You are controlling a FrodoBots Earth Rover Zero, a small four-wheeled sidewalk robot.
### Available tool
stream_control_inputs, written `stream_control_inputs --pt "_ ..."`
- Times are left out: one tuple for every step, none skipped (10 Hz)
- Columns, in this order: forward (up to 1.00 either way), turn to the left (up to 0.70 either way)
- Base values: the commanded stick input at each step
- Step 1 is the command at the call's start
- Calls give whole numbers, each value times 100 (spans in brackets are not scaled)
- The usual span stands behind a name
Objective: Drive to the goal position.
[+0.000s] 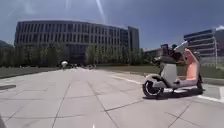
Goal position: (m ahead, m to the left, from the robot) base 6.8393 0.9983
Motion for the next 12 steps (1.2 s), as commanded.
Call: stream_control_inputs --pt "0 -5" --pt "0 -5" --pt "0 -5" --pt "0 -5" --pt "0 -5" --pt "0 -5" --pt "0 -5" --pt "0 -5" --pt "0 -5" --pt "0 -5" --pt "0 -5" --pt "0 -5"
